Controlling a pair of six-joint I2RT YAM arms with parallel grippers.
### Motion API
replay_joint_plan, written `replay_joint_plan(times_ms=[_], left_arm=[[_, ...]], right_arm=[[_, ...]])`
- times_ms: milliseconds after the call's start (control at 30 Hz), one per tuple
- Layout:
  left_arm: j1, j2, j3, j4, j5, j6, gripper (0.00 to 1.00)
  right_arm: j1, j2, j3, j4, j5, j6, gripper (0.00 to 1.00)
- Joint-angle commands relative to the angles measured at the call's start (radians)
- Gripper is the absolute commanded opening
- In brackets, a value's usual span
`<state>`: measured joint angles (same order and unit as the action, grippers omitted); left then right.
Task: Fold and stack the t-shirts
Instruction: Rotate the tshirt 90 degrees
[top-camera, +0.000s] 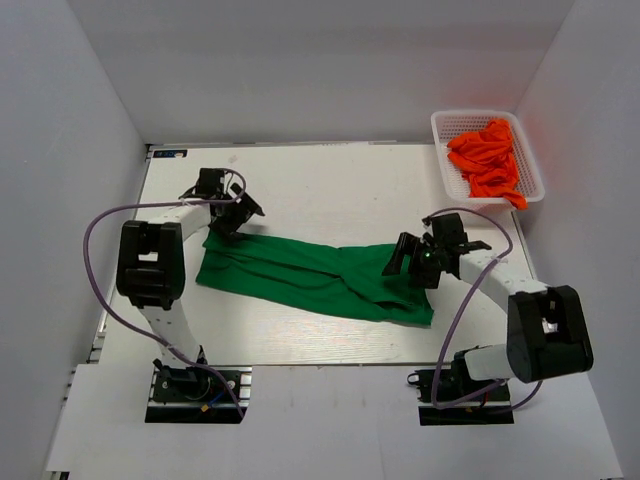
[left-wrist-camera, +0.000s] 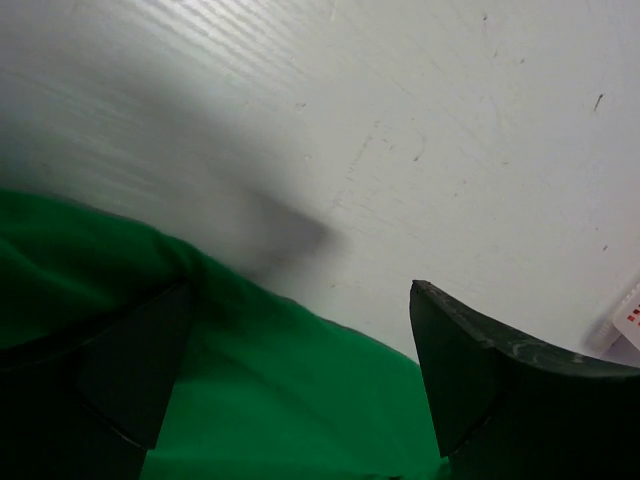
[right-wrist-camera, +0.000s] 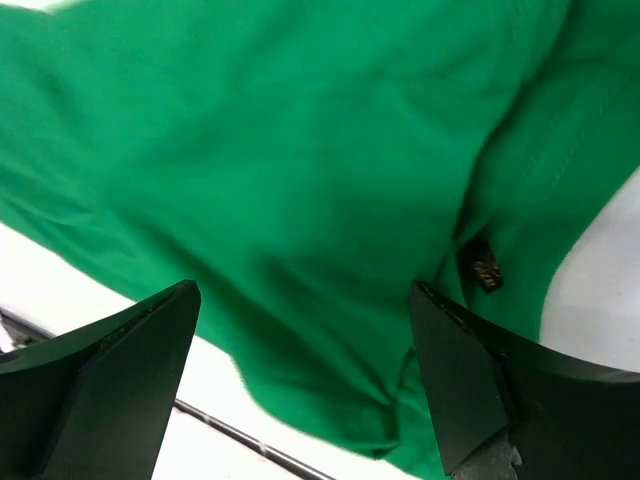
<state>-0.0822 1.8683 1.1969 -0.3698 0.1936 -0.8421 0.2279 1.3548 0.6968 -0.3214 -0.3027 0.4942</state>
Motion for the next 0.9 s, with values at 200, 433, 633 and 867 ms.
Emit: replay_joint_plan(times_ms=[200,433,633,867], left_arm=[[0.03,-0.072,-0.229,-0.185,-0.201,-0.006,1.0],[0.012,-0.247,-0.342,-0.413,-0.26,-0.041,1.0],[-0.007,-0.492,-0.62,-0.453,-0.004,-0.069,1.0],[-0.037,-0.549,-0.543,-0.572,0.115,0.024,1.0]], right_arm=[[-0.004,0.211,0.045,0.027,0.071,-0.006,0.9],[-0.007,0.539,0.454,-0.063,0.226,-0.008,0.9],[0.007,0.824,0.841,-0.076,0.142,-0.063,0.9],[0.037,0.914,1.059,0.029,0.077,-0.155,0.9]])
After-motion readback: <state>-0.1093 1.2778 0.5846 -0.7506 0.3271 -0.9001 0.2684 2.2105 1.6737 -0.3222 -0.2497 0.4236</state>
